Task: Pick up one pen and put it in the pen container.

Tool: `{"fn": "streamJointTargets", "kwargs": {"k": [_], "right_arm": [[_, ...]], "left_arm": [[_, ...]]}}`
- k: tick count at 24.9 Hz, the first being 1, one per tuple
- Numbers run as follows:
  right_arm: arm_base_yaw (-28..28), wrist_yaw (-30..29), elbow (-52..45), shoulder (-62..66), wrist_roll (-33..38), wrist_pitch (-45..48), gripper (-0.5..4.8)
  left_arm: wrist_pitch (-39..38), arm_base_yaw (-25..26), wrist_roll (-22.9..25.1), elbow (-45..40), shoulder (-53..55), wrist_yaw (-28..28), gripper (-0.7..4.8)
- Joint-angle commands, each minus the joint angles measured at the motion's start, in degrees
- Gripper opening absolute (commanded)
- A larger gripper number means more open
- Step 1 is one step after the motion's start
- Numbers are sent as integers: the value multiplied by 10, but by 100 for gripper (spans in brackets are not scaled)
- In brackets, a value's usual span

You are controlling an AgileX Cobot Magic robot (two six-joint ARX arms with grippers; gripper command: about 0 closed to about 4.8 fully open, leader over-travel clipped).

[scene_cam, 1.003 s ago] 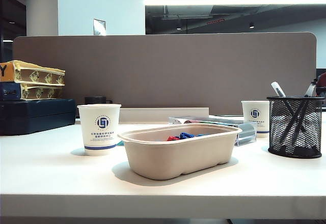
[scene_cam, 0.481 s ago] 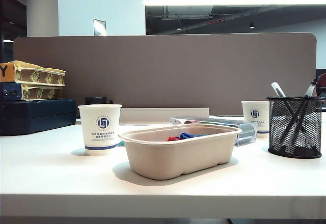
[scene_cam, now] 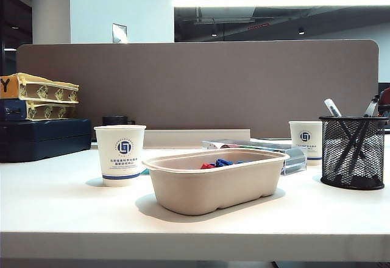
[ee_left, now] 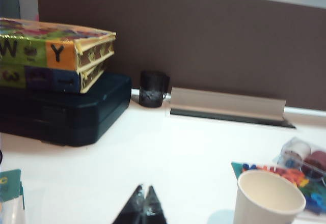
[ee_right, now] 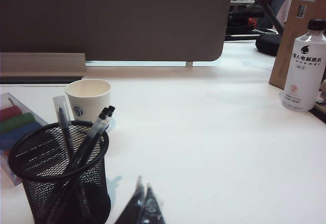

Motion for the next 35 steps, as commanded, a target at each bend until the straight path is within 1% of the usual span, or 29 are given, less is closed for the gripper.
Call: {"fn": "streamJointTargets", "kwargs": {"k": [1, 6, 8, 10, 15, 23, 28, 35], "right_arm": [[0, -1, 9, -4, -2, 18, -6], [0, -1, 11, -4, -1, 17, -6], [0, -1, 11, -4, -1, 17, -6], [0, -1, 11, -4, -1, 16, -6], [0, 0, 11, -4, -1, -5, -6], [-1, -6, 11, -4, -1, -31, -6], [-1, -10, 11, -4, -1, -61, -6], [-1, -10, 10, -4, -1, -69, -6]], "left_arm": [[4, 0, 5, 2, 0, 24, -6], [-2, 0, 5, 2, 0, 26, -6], [-29, 0, 13, 2, 0, 21, -6], [-39, 0, 14, 2, 0, 16, -6], [-63, 0, 17, 2, 0, -45, -6], [-75, 0, 17, 2, 0, -42, -2], [-104, 0, 15, 2, 0, -35, -2], [-107, 0, 15, 2, 0, -35, -2]]}}
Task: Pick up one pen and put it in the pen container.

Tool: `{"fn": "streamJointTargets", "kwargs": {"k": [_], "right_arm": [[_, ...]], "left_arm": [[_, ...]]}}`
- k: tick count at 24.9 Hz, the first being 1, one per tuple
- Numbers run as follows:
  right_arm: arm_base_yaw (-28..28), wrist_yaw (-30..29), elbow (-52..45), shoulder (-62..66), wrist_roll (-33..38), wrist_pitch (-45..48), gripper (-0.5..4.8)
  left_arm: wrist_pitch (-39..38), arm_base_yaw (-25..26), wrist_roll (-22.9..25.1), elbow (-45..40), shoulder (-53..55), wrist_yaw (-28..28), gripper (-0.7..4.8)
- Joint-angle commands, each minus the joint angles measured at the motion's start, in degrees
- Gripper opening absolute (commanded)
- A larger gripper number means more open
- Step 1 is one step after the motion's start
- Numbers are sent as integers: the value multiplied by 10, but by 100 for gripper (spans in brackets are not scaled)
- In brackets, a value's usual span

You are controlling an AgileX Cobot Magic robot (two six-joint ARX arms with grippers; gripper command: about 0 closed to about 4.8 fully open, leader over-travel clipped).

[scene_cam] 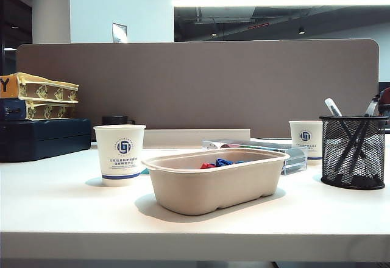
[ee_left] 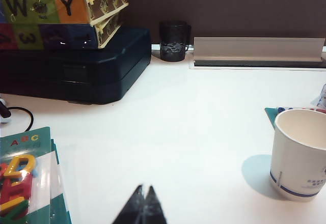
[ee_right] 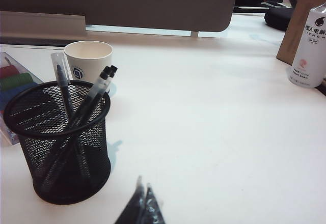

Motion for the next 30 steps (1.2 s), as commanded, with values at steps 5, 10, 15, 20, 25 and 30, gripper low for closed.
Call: {"fn": "streamJointTargets", "kwargs": {"k": [5, 10, 15, 20, 25, 30], "right_arm": [[-1, -1, 3, -4, -1, 7, -6], [-1, -1, 3, -4, -1, 7, -6], [-1, -1, 3, -4, -1, 7, -6], [-1, -1, 3, -4, -1, 7, -6], [-1, -1, 3, -4, -1, 7, -6], [-1, -1, 3, -4, -1, 7, -6]], "left_arm": [[2, 0, 1, 2, 0, 2, -2], [2, 0, 1, 2, 0, 2, -2], [2, 1, 1, 2, 0, 2, -2], [9, 31, -1, 2, 0, 50, -2], [12, 87, -1, 3, 0, 147, -2], [12, 127, -1, 3, 0, 184, -2]]}}
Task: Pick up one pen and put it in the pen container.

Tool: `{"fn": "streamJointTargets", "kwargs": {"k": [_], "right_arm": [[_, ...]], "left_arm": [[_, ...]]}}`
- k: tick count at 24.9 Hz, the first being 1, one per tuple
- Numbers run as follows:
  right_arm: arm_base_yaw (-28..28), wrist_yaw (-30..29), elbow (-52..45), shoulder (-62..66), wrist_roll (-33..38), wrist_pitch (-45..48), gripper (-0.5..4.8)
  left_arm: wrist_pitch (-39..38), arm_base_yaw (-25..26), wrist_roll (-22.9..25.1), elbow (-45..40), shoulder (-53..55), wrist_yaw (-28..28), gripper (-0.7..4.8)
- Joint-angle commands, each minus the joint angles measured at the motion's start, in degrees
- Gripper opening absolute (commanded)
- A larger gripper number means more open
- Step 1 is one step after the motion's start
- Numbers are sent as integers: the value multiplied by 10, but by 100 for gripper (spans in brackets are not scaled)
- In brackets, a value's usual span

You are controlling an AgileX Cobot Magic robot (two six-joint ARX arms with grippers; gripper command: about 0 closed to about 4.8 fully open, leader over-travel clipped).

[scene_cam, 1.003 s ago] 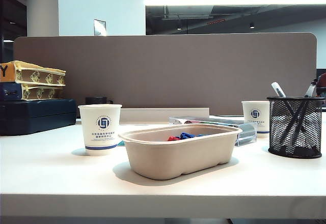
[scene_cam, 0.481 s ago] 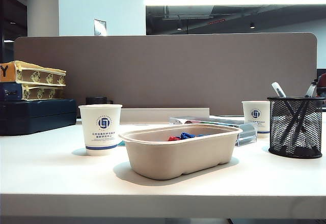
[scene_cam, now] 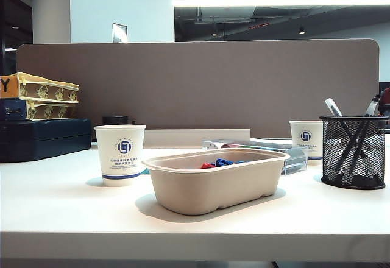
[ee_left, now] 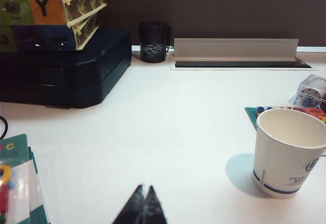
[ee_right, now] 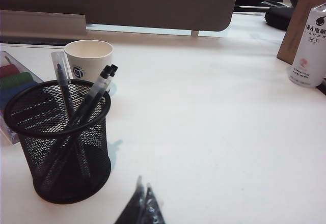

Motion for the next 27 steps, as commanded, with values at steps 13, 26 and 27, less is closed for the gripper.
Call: {"fn": "streamJointTargets", "kwargs": {"k": [13, 26, 27], "right_arm": [[-1, -1, 3, -4, -1, 9, -6], [-1, -1, 3, -4, -1, 8, -6], [-1, -1, 3, -4, -1, 9, -6]], "left_arm": [[3, 87, 2, 2, 0, 91, -2], [-1, 140, 2, 2, 0, 130, -2], [-2, 140, 2, 2, 0, 130, -2]]}}
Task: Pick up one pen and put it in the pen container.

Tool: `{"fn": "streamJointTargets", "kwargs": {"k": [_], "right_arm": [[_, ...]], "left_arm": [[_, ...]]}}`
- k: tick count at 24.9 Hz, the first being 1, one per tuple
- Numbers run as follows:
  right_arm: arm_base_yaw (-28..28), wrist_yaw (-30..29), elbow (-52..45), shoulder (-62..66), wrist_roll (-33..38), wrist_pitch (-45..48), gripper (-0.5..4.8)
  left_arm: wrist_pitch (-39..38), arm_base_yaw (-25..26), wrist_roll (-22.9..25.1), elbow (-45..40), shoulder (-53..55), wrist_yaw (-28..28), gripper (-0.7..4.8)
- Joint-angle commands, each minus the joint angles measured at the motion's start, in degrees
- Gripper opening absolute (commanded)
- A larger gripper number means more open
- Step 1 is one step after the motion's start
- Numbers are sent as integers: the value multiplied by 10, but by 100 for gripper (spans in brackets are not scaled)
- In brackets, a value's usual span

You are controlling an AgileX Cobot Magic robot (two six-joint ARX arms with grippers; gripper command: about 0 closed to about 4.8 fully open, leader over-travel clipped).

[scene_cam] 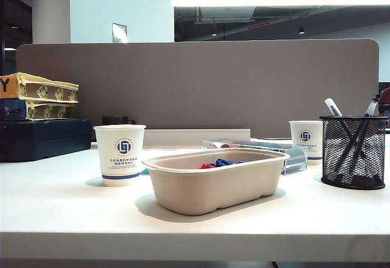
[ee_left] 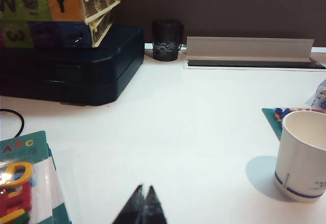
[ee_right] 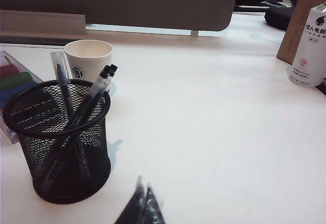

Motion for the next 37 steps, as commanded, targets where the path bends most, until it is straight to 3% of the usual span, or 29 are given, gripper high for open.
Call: {"fn": "streamJointTargets", "kwargs": {"k": [1, 37], "right_arm": [[-1, -1, 3, -4, -1, 9, -6], [-6, -12, 3, -4, -1, 10, -6]], "left_arm": [[3, 0, 2, 2, 0, 3, -2], [3, 0, 2, 2, 0, 3, -2]]}}
